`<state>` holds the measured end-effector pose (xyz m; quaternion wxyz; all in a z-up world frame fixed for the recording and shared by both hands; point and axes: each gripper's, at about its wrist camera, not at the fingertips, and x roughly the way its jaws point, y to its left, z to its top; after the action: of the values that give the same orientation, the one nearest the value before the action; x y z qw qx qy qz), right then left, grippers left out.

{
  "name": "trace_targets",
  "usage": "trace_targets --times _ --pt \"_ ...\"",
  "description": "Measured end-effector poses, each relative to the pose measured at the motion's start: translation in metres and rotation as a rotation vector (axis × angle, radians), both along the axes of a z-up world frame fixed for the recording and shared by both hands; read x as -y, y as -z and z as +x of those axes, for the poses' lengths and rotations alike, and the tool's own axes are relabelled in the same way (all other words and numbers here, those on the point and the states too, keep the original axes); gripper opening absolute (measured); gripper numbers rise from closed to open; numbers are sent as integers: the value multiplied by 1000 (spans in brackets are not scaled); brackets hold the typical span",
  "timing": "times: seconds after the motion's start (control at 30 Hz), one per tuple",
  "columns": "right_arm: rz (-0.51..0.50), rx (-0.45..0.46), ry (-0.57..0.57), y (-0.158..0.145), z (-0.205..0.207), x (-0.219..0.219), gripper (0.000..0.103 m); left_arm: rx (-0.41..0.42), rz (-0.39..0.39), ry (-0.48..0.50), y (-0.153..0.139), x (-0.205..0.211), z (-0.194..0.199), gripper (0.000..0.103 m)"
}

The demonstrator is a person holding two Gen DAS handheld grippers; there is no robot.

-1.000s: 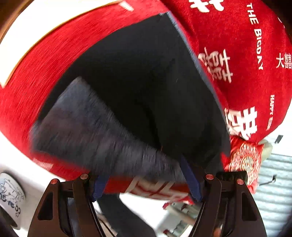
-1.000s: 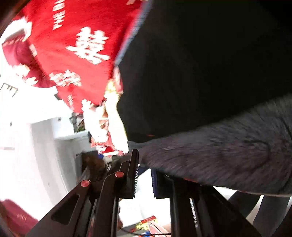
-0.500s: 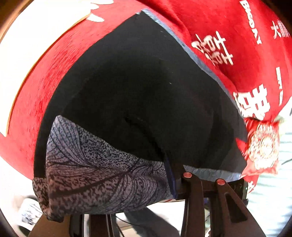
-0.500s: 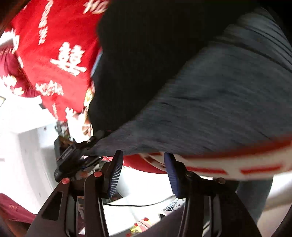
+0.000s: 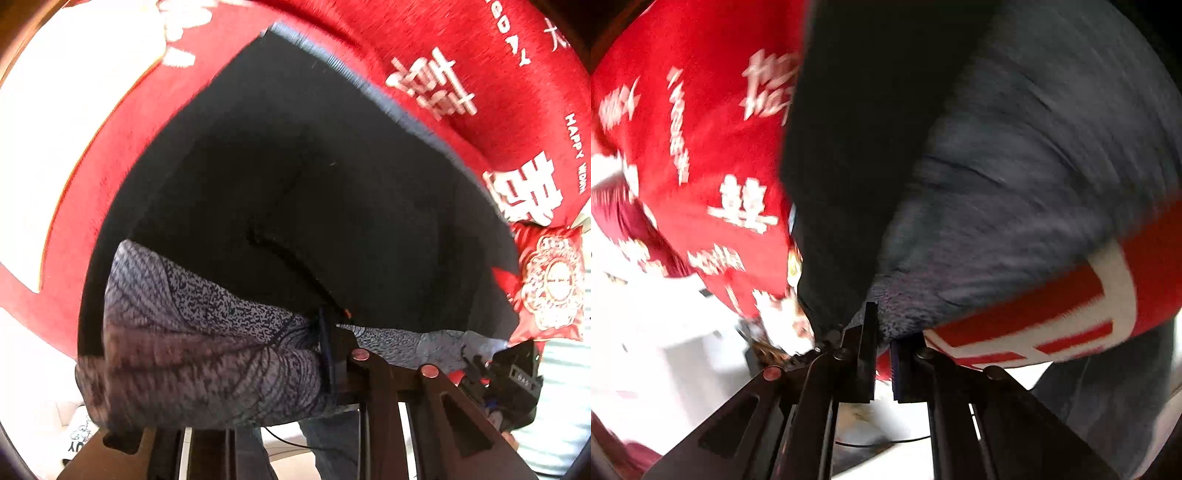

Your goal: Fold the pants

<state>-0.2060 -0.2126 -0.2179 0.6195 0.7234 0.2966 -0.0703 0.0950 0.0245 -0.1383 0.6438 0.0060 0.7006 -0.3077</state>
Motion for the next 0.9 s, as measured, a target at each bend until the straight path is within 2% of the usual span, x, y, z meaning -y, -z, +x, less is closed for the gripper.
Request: trace_targets --times 0.1,0.2,0.3,0.37,0.4,0.43,0.5,0.57,0.7,0.77,0.83,0.87,0.9 --pt "-59 17 -79 -37 17 29 6 31 -36 9 -35 16 11 24" --pt "-92 51 -138 -80 55 57 6 95 -77 25 -67 45 30 24" --pt "-121 72 -203 -102 92 100 6 141 -109 16 -82 83 62 24" --pt "-118 59 -251 -105 123 128 7 182 -90 21 -78 110 82 26" --pt "-103 44 -280 -104 140 143 8 203 -75 23 -71 124 93 33" --pt "-92 26 -307 -96 156 154 9 226 -62 24 -67 131 99 46" --pt "-107 -26 -354 -84 193 174 10 314 5 17 -45 151 118 57" --pt "-109 -54 -392 -61 220 192 11 325 47 6 -20 156 132 57" --pt "-87 -87 -392 -15 240 207 11 295 111 -69 32 168 157 59" --pt "-68 -107 -374 4 250 211 10 319 130 -80 30 172 157 59" --pt "-46 -102 -342 8 246 212 11 317 148 -67 17 170 154 59" --pt "-54 -105 -359 3 247 209 14 317 138 -71 7 165 153 59" --pt "-72 -105 -379 -3 247 208 26 327 123 -80 -6 156 152 59"
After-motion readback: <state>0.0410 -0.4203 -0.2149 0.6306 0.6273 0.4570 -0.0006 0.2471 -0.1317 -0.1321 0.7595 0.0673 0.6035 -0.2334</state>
